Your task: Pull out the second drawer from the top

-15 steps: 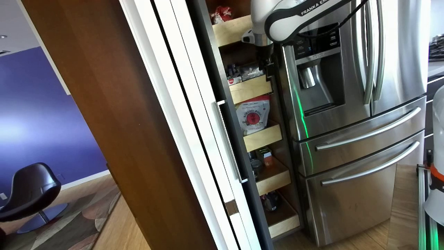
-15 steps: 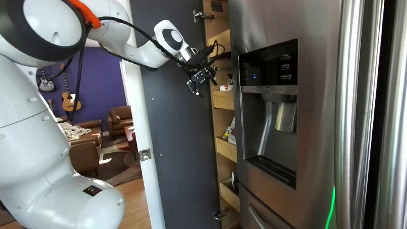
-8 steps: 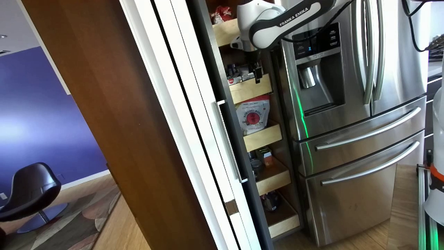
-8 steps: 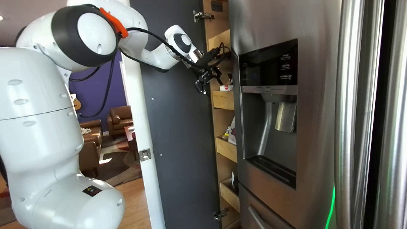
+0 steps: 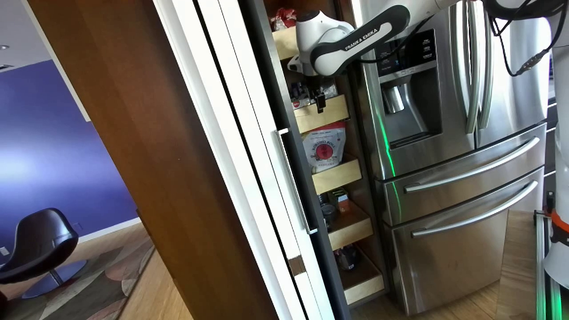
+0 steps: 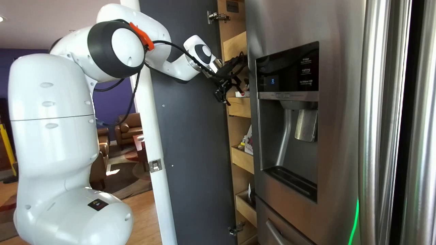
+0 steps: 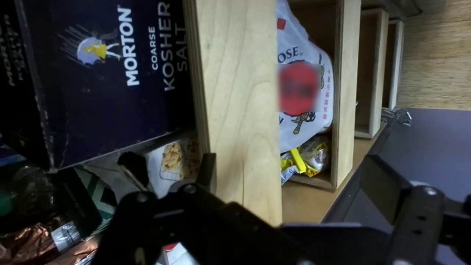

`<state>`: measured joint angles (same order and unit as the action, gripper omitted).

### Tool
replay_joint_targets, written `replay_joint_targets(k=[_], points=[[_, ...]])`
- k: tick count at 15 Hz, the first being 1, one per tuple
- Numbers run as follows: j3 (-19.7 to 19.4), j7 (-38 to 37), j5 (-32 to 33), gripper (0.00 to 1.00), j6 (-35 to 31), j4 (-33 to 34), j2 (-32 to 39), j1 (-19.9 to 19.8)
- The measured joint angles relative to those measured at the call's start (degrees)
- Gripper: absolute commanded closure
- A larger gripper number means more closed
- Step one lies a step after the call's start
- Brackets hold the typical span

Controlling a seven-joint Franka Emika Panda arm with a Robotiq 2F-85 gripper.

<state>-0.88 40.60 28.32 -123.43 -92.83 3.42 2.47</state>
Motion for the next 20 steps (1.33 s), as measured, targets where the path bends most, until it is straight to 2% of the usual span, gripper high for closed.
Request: replay_joint_targets(k=[11,15,20], points=[[-0.26,-0.01,0.01,0.0,-7.86,2.3,5.48,-1.92],[-0.3,0.57,-0.13,0.0,-8.07,2.61,6.35,-2.39],[-0.21,5.91,-2.23,0.0,-5.66,3.02,6.63,-2.55]])
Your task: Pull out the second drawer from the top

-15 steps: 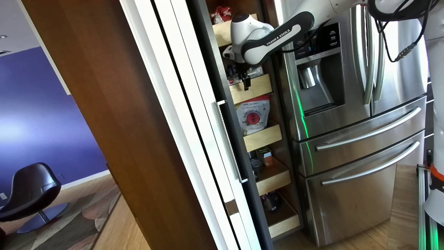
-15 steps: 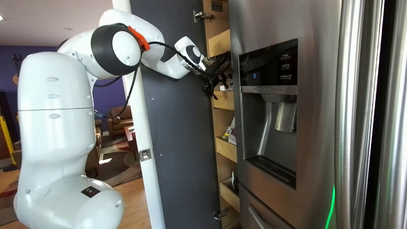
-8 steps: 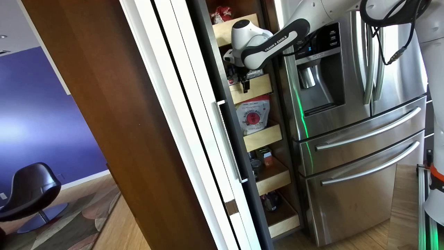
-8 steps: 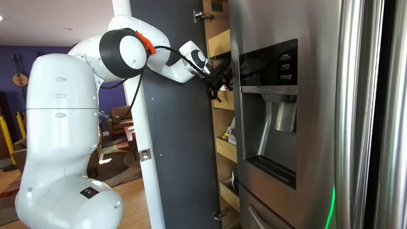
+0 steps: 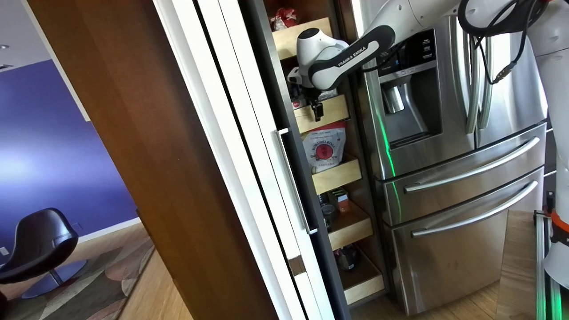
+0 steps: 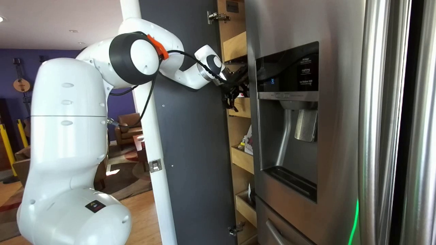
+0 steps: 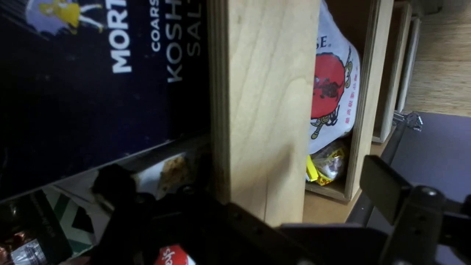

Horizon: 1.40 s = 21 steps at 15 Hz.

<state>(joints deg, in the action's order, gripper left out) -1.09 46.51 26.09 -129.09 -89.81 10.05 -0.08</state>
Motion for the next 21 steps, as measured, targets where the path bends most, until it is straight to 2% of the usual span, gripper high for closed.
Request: replay_joint_targets(k=[7,11,13,18,21], points=[[0.48,13.99,-10.13,0.0,6.71,2.57,-0.68,-1.17],[1.11,17.94,-13.79,0.0,12.68,2.61,-2.63,-1.13],[1.85,18.16,-14.4,0.0,17.33,2.58,-3.97,-0.8],[4.95,15.73,-18.24,0.0,33.73,1.74,-9.06,2.07],[6.54,8.78,-20.07,0.0,36.69,0.47,-11.54,4.16]])
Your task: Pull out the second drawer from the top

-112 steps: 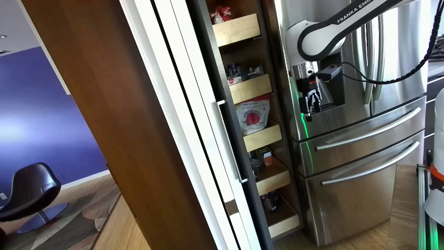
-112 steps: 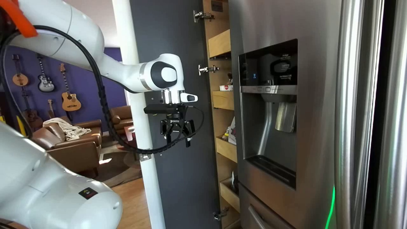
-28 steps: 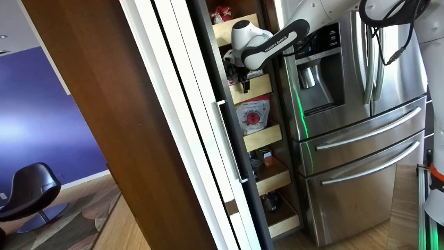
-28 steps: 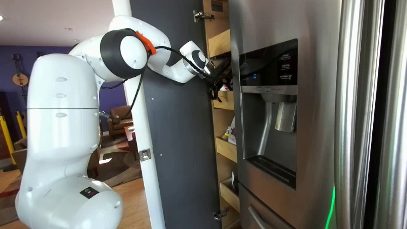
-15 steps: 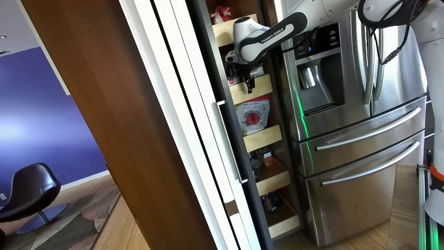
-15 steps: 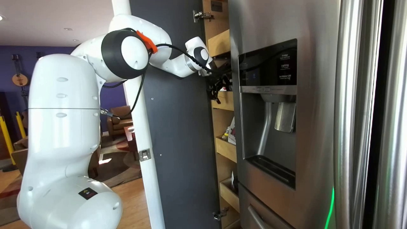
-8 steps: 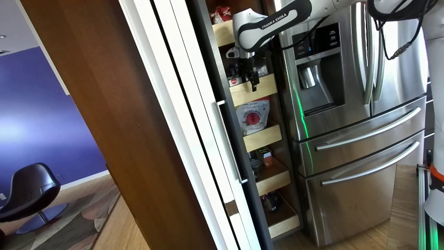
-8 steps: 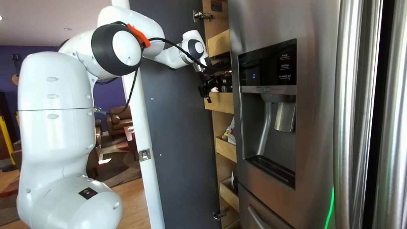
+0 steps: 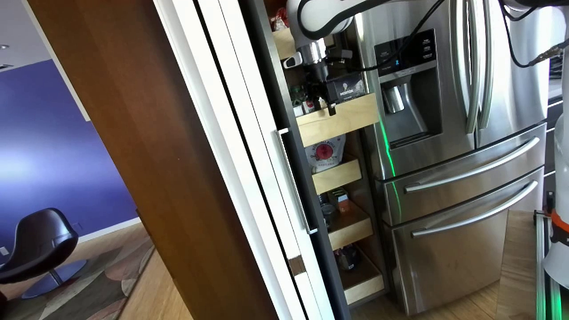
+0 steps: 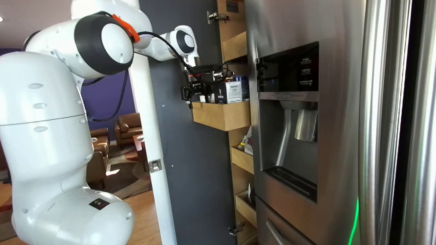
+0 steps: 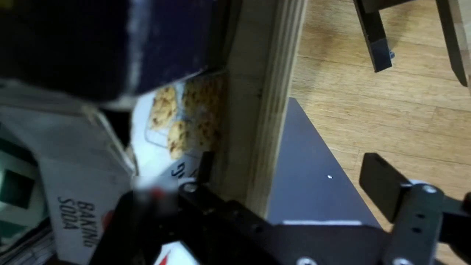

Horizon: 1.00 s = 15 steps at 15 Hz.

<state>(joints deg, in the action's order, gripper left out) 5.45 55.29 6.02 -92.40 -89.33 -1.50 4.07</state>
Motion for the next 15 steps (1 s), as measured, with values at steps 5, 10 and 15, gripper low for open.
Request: replay_joint_targets(k=[5,10,15], points=[[0.74,-11.37,-0.3,0.0,-0.26,-1.33,-3.04,1.54],[0.29,-19.82,-0.27,0.0,2.54,-0.8,-5.84,1.4],[0.05,-27.84,-0.34,0.0,12.44,2.65,-7.98,1.33]])
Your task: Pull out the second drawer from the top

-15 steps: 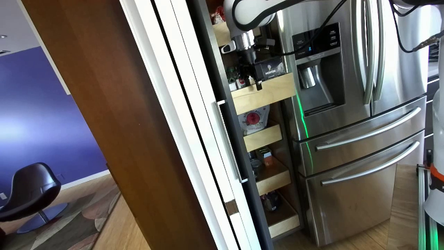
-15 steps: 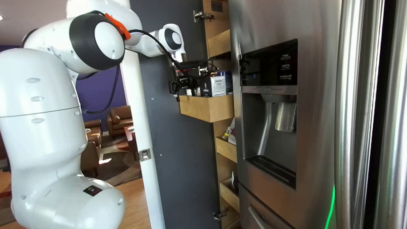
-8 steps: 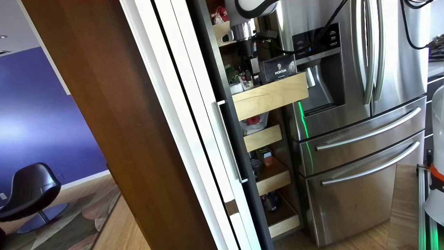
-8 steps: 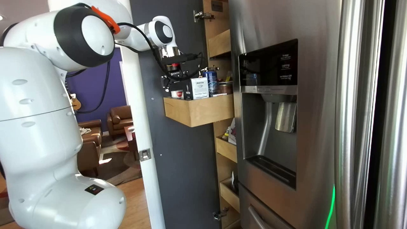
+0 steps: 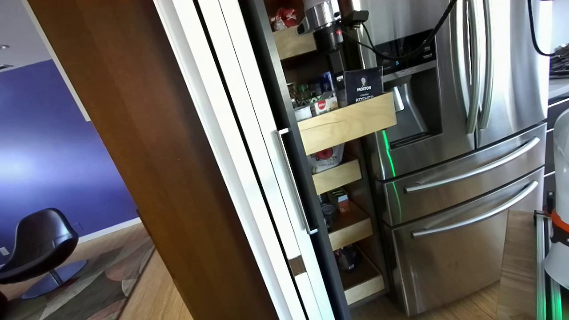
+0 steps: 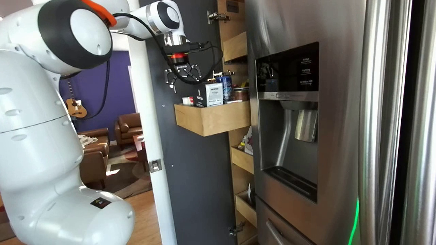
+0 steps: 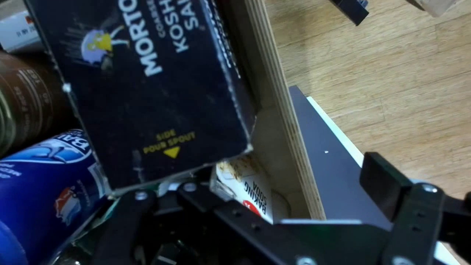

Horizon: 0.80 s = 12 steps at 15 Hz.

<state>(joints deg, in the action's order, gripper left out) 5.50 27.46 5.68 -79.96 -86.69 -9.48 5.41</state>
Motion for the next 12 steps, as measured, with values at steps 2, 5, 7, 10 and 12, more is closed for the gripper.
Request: replay_joint_targets(k=[2,5,7,10,12], points=[[0.09,-3.8,-0.11,0.0,1.11,1.84,-0.64,0.07],[0.34,-9.32,-0.11,0.0,3.78,4.63,-1.66,0.16],[0.32,-12.77,-0.1,0.0,6.14,6.47,-2.5,0.1],[0.38,-18.56,0.22,0.0,6.44,8.48,-3.28,0.02],[0.44,-23.84,1.1,0.0,6.43,9.38,-3.64,-0.3]])
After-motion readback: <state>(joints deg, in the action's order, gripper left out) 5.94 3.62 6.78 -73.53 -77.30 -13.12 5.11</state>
